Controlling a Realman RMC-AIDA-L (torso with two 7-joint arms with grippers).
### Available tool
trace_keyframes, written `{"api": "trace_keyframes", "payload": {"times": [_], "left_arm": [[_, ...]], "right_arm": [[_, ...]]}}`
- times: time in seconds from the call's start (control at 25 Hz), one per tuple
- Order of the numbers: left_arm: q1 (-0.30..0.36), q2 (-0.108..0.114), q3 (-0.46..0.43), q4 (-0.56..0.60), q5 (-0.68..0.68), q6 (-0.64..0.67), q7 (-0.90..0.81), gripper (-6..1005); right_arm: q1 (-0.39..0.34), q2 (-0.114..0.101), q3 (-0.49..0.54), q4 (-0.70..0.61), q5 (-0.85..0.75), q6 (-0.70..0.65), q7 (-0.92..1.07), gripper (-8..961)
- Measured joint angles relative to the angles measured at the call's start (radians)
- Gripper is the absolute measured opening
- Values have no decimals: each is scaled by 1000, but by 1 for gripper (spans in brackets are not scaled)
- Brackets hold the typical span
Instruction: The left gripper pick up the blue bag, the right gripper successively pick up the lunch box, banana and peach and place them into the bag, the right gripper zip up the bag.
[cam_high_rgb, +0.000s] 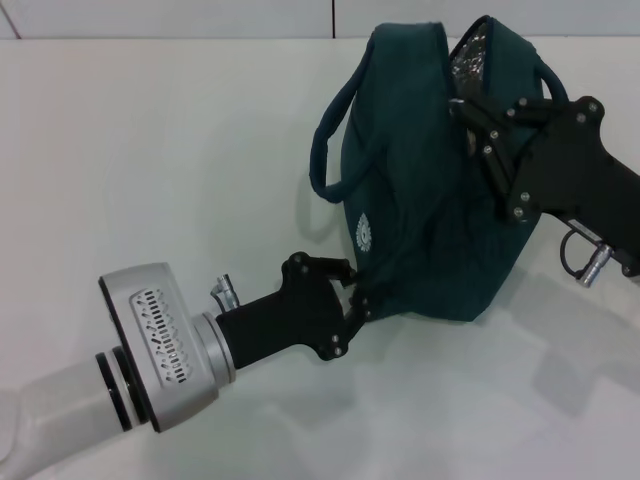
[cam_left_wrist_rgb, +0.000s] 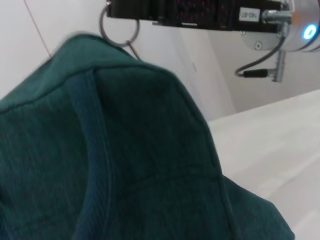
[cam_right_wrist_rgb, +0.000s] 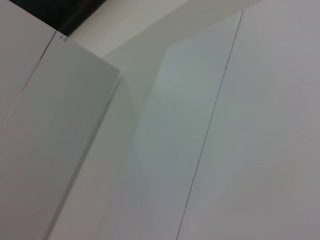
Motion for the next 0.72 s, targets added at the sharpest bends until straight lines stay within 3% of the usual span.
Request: {"api": "trace_keyframes", "payload": {"times": [0.32, 0.72], "left_arm": [[6, 4, -1, 34, -88, 34, -75, 257], [-6, 15, -27, -8, -111, 173, -342, 492]], "right_arm": [[-5, 0, -17, -8, 1, 3, -1, 12], [-12, 0, -19, -9, 5, 11, -2, 13]]}}
